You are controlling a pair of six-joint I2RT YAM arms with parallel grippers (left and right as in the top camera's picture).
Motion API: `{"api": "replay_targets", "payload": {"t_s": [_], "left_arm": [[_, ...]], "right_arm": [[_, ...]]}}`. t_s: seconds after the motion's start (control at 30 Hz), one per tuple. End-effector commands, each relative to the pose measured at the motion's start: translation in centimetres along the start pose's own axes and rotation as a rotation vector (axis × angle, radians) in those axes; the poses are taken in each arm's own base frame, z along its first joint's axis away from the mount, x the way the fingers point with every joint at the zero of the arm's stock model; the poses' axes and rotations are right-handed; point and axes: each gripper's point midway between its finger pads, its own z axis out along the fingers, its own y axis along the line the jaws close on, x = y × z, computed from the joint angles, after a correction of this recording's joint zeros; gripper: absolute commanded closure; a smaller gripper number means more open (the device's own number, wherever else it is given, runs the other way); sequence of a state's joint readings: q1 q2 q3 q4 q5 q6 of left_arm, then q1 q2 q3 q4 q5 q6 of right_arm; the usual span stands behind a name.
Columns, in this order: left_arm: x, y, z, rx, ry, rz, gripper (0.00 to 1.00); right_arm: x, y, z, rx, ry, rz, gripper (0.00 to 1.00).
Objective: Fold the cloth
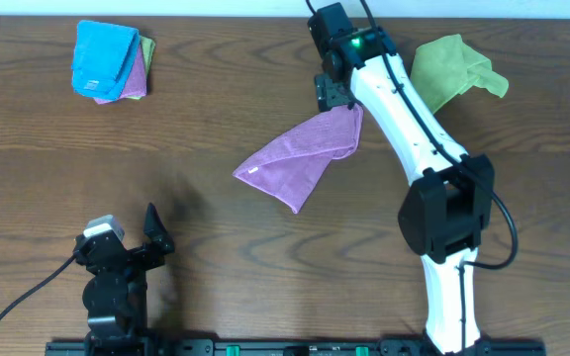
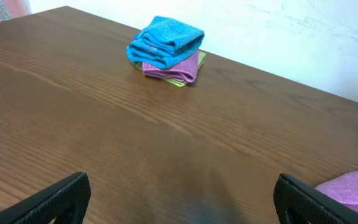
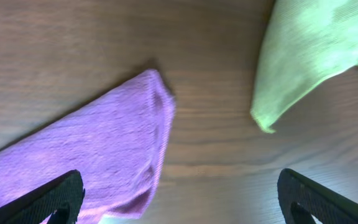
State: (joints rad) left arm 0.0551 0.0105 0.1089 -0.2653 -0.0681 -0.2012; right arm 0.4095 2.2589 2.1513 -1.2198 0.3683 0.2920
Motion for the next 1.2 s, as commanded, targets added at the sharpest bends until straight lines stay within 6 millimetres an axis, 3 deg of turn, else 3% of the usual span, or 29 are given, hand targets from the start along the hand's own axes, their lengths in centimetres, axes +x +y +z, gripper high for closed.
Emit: {"api": "replay_targets", "payload": {"t_s": [0.0,0.13,0.2,0.3,0.47,0.63,0.73,0.97,1.17], "left_arm": [[1.2,0.5,0.3,-0.02,0.026,0.02,0.04],[1.2,0.5,0.3,-0.02,0.026,0.02,0.04],[1.2,0.5,0.3,-0.02,0.026,0.02,0.05],[1.2,0.5,0.3,-0.02,0.026,0.02,0.05],[1.2,0.5,0.3,-0.02,0.026,0.02,0.05],[1.2,0.5,0.3,-0.02,0.026,0.02,0.05],[1.2,0.5,0.3,-0.02,0.026,0.02,0.05],[1.2,0.5,0.3,-0.02,0.026,0.02,0.05],[1.2,0.5,0.3,-0.02,0.026,0.02,0.04]], "right_arm": [[0.6,2.4,-2.4,-0.122,0.006,-0.044,0.01],[1.8,3.9,-2.7,-0.13,0.026,-0.16,0.01],[3.1,4.4,-2.3,-0.17,0.084,-0.182,0.1],[4.9,4.9,-2.2,-0.238,0.164,-0.197,0.11],[6.7,4.9,-0.1,-0.274,0.23,-0.234,0.15],[9.0,5.7,3.2,-0.36,0.292,-0.211,0.2],[9.2,5.7,4.0,-0.368,0.291,-0.201,0.25],[7.7,5.6,4.9,-0.374,0.231,-0.188,0.3],[8.0,5.5,6.4,-0.356,0.245,-0.209,0.3]]}}
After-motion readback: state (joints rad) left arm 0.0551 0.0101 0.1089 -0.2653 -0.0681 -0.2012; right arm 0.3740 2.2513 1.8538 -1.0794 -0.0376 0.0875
